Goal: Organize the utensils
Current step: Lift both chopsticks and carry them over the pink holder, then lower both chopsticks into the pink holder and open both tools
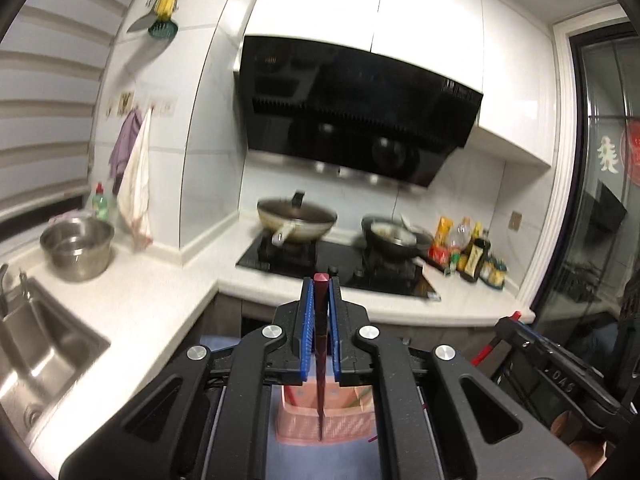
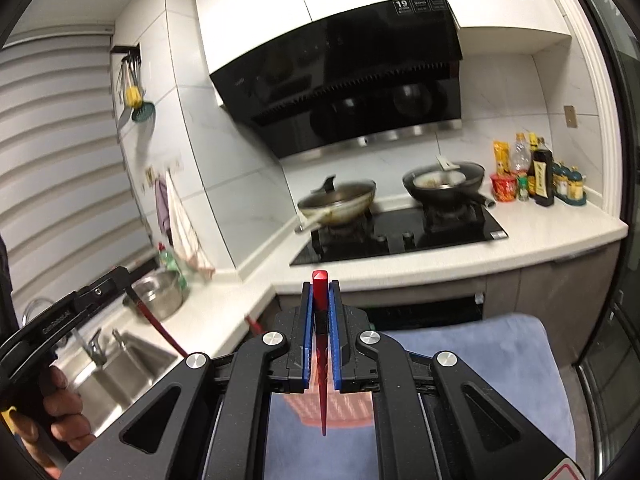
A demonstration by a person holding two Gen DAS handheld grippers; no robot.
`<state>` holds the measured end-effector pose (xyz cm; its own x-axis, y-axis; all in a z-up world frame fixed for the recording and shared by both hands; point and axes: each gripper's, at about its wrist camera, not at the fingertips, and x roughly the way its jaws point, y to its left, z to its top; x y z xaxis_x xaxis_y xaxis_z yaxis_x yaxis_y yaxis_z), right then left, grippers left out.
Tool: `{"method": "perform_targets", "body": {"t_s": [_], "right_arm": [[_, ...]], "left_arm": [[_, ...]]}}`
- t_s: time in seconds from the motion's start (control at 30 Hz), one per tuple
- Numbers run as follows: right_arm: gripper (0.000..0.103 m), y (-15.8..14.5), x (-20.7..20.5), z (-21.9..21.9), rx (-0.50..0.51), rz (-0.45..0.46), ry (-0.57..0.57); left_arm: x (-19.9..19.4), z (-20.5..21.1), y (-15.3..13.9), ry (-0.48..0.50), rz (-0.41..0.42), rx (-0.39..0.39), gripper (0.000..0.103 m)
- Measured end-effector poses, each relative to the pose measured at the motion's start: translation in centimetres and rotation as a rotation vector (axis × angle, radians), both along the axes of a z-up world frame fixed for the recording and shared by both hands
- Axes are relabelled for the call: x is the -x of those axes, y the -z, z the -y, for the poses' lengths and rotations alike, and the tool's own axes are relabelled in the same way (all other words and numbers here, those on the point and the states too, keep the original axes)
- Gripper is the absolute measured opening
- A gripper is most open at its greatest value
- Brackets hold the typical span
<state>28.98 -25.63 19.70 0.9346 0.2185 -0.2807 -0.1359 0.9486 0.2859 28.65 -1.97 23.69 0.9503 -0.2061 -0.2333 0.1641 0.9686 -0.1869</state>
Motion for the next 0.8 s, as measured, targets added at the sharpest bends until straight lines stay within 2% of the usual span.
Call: {"method": "perform_targets", "body": {"t_s": [0.1, 0.2, 0.43, 0.67, 0.8], "right_arm": [[0.007, -0.7, -2.2, -0.3, -0.007, 0.020, 0.001], [0.007, -0.6, -4.3, -0.7, -0.005, 0.020, 0.003], [0.007, 1.9, -8.2, -1.4, 0.008, -0.026, 0.006], [0.007, 6.4, -10.2, -1.3, 0.038, -0.121, 0.003], [0.007, 7.9, -10.8, -1.2, 0.030, -0.160, -0.003]], "left_arm": [[-1.8, 0.7, -0.8, -0.015, 0.047, -0.014, 0.007], [-3.4, 1.3, -0.8, -0.024, 0.059, -0.029, 0.007], [-7.5, 2.0, 2.0, -0.032, 0.000, -0.034, 0.007], [-9.6, 1.9, 5.9, -0.048, -0.065, -0.058, 0.007], [-10.5, 1.8, 7.5, -0.046, -0.100, -0.054, 0.007]]}}
